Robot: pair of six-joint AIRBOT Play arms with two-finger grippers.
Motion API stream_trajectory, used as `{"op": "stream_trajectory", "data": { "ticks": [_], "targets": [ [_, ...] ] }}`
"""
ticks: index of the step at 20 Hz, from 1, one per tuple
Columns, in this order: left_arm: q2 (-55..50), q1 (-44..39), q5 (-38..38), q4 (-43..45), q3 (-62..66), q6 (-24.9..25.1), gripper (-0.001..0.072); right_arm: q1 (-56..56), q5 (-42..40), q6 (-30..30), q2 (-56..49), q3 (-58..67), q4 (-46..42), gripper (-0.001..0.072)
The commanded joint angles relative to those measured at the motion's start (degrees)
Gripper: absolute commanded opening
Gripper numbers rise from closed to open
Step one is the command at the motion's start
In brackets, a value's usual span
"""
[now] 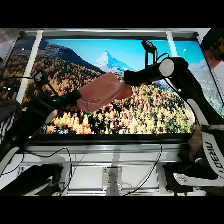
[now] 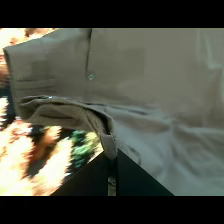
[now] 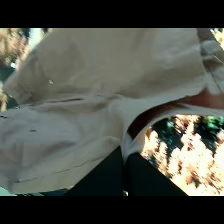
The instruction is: Fold the clothes and pants, and hang the long-sleeved shirts on hangers.
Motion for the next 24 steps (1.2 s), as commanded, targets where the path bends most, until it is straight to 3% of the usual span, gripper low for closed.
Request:
{"op": "stream_trajectory", "data": {
  "ticks": [1, 7, 16, 19, 21, 22, 24],
  "targets": [
    [-5.8, 0.1, 7.1, 2.3, 0.0, -15.9, 0.0016, 0.2, -3.0, 0.4, -5.7, 6.3, 3.8, 0.0009],
    [-7.3, 5.6, 6.8, 2.3, 0.0, -15.9, 0.0016, -4.7, -3.1, 4.1, -15.0, 18.4, 3.6, 0.0009],
    [-8.4, 10.4, 7.8, 0.1, 0.0, -15.9, 0.0017, -5.7, -10.0, 4.9, -18.9, 19.6, 4.5, 0.0009],
    [-9.7, 10.8, 10.9, 0.1, 0.0, -15.9, 0.0017, -5.4, -11.3, 3.1, -22.6, 20.8, 5.6, 0.0011],
    [-11.3, 11.7, 16.1, 0.1, 0.0, -15.9, 0.0019, -5.4, -16.5, 3.1, -25.8, 22.9, 7.7, 0.0042],
    [-12.3, 12.4, 19.2, 0.1, 0.0, -15.9, 0.0096, -5.3, -21.9, 3.1, -27.4, 23.8, 9.6, 0.0188],
    [-14.3, 13.9, 24.4, -0.5, 0.1, -15.9, 0.0533, -5.0, -27.9, 3.1, -29.7, 25.9, 10.0, 0.0274]
  ]
}}
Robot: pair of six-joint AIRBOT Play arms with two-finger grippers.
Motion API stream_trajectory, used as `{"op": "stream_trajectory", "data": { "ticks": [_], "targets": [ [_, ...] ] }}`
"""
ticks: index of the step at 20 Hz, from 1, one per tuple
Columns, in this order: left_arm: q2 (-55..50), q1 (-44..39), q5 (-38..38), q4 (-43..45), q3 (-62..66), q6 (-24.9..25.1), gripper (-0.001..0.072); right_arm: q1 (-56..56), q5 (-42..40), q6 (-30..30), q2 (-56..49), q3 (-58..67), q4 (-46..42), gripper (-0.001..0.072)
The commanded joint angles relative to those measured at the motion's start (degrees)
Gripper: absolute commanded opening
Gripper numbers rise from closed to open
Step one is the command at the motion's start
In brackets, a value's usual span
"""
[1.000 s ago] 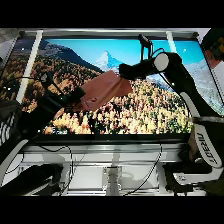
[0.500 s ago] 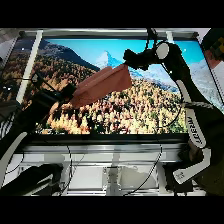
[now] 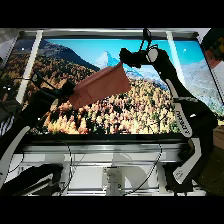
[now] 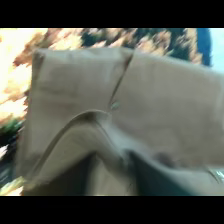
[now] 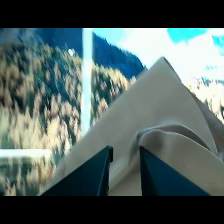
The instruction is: Fold the clothes and pants, and hang the long-sleeved shirts on hangers.
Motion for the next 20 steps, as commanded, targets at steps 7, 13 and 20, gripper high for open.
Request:
{"op": "stream_trajectory", "data": {
  "ticks": [7, 13, 20],
  "targets": [
    [-4.5, 6.7, 9.6, -6.1, 0.1, -7.2, 0.0546, -0.6, -4.7, -6.2, -4.9, 7.0, 1.6, 0.0537],
    [4.7, 8.5, 9.7, -5.9, 0.1, 5.3, 0.0125, -7.3, 3.7, -7.1, -2.1, 7.0, -2.3, 0.0021],
    [24.7, 8.5, 9.7, -6.2, 0.1, 26.8, 0.0057, -18.5, 22.9, -21.4, -3.4, 6.8, 25.4, 0.0010]
  ]
}}
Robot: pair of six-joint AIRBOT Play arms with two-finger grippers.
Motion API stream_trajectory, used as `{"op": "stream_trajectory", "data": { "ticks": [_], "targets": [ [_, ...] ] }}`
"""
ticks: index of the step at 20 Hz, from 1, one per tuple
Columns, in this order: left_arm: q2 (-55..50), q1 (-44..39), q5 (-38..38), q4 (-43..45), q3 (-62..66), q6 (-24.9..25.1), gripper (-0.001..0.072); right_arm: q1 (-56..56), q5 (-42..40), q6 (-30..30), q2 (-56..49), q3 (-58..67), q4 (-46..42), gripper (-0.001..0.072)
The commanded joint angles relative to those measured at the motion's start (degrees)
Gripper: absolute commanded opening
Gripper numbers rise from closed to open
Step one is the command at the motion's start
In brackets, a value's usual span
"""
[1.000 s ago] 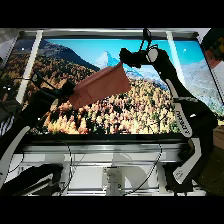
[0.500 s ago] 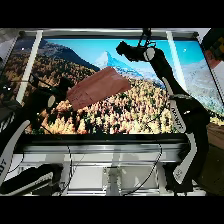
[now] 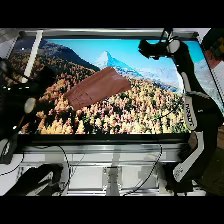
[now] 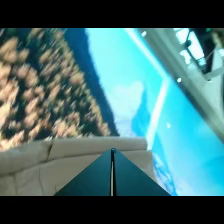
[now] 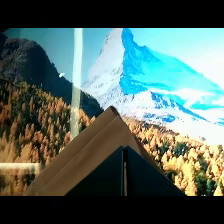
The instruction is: Fold the clothes and pants, and hang the long-sleeved shirts on hangers.
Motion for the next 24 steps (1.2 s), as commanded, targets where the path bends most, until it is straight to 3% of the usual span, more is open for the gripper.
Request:
{"op": "stream_trajectory", "data": {
  "ticks": [1, 2, 3, 4, 5, 6, 10, 11, 14, 19, 24],
  "targets": [
    [10.3, 0.1, 0.1, -0.2, 0.1, 9.0, 0.0172, -6.4, 14.8, -8.0, -2.3, -0.1, 21.4, 0.0010],
    [12.3, 0.1, 0.1, -0.2, 0.1, 9.0, 0.0298, -8.0, 18.4, -7.9, -3.8, -0.1, 25.5, 0.0012],
    [14.0, 0.1, 0.1, -0.2, 0.1, 9.0, 0.0366, -8.9, 20.9, -7.4, -5.3, -0.1, 27.6, 0.0020],
    [15.5, 0.1, 0.1, -0.2, 0.1, 9.0, 0.0373, -9.2, 22.1, -5.7, -6.5, -0.1, 27.1, 0.0179],
    [16.7, 0.1, 0.1, -0.2, 0.1, 9.0, 0.0374, -9.2, 23.1, -2.6, -7.4, -0.1, 25.2, 0.0498],
    [17.4, 0.1, 0.1, -0.2, 0.1, 9.0, 0.0373, -8.6, 23.6, 1.2, -8.1, -0.1, 22.9, 0.0619],
    [17.8, 0.1, 0.1, -0.2, 0.1, 9.0, 0.0373, -4.6, 24.0, 7.4, -10.9, -0.2, 15.2, 0.0631],
    [17.8, 0.1, 0.1, -0.2, 0.1, 9.0, 0.0373, -3.5, 23.9, 8.5, -11.5, -0.2, 13.7, 0.0707],
    [17.8, 0.1, 0.1, -0.2, 0.1, 9.1, 0.0373, -0.4, 23.8, 10.3, -12.6, -0.8, 7.5, 0.0707],
    [17.8, 0.1, 0.1, -0.2, 0.1, 9.6, 0.0374, 1.0, 25.0, 11.8, -16.7, -0.9, 12.2, 0.0706],
    [17.8, 0.1, 0.1, -0.2, 0.1, 9.6, 0.0373, 2.7, 18.3, 11.8, -17.2, -0.9, 14.0, 0.0705]
  ]
}}
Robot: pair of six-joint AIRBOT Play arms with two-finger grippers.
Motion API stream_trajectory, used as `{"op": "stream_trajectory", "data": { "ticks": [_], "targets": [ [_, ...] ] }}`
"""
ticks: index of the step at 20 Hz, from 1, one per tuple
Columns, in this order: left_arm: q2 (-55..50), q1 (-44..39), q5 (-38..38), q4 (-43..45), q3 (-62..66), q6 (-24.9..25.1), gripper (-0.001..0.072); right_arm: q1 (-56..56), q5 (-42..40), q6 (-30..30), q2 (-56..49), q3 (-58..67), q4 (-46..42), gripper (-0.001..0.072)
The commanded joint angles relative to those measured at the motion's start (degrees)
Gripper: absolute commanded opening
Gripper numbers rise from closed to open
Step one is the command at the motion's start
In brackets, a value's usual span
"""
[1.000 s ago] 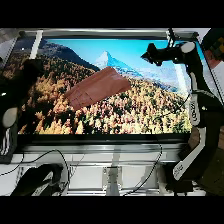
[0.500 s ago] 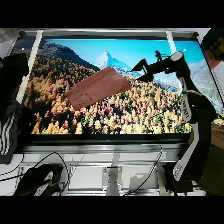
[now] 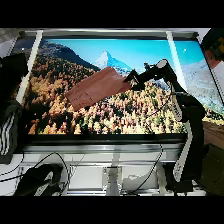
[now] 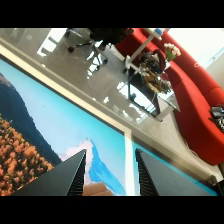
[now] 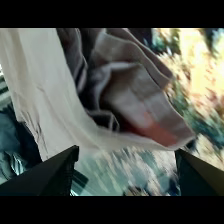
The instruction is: Fold the clothes and pants, and hang the long-sleeved shirts on hangers.
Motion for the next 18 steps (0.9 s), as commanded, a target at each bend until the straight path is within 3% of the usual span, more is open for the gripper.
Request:
{"op": "stream_trajectory", "data": {
  "ticks": [1, 6, 7, 10, 11, 12, 13, 14, 15, 18],
  "targets": [
    [0.0, 0.0, 0.0, 0.0, 0.1, 0.0, 0.0373, 1.3, -5.0, 0.4, -0.7, 0.0, 1.4, 0.0704],
    [0.0, 0.0, 0.0, 0.0, 0.1, 0.0, 0.0373, 2.6, -7.1, 0.5, -1.8, 0.0, 2.4, 0.0683],
    [0.0, 0.0, 0.0, 0.0, 0.1, 0.0, 0.0373, 3.0, -8.0, 0.5, -1.9, 0.0, 2.3, 0.0645],
    [0.0, 0.0, 0.0, 0.0, 0.0, 0.0, 0.0373, 3.3, -10.3, 0.5, -1.9, 0.0, 2.4, 0.0377],
    [0.0, 0.0, 0.0, 0.0, 0.0, 0.0, 0.0373, 3.3, -10.6, 0.5, -1.9, 0.1, 2.4, 0.0365],
    [0.0, 0.0, 0.0, 0.0, 0.0, 0.0, 0.0373, 3.3, -10.6, 0.5, -1.9, 0.1, 2.4, 0.0295],
    [0.0, 0.0, 0.0, 0.0, 0.0, 0.0, 0.0373, 3.3, -10.6, 0.5, -1.9, 0.0, 2.4, 0.0150],
    [0.0, 0.0, 0.0, 0.0, 0.0, 0.0, 0.0373, 3.3, -10.6, 0.5, -1.9, 0.1, 2.4, 0.0069],
    [0.0, 0.0, 0.0, 0.0, 0.0, 0.0, 0.0373, 3.3, -10.6, 0.5, -1.9, 0.1, 2.4, 0.0015],
    [0.0, 0.0, 0.0, 0.0, 0.0, 0.0, 0.0373, 2.5, -10.8, 0.5, -1.1, 0.1, 1.6, 0.0011]
  ]
}}
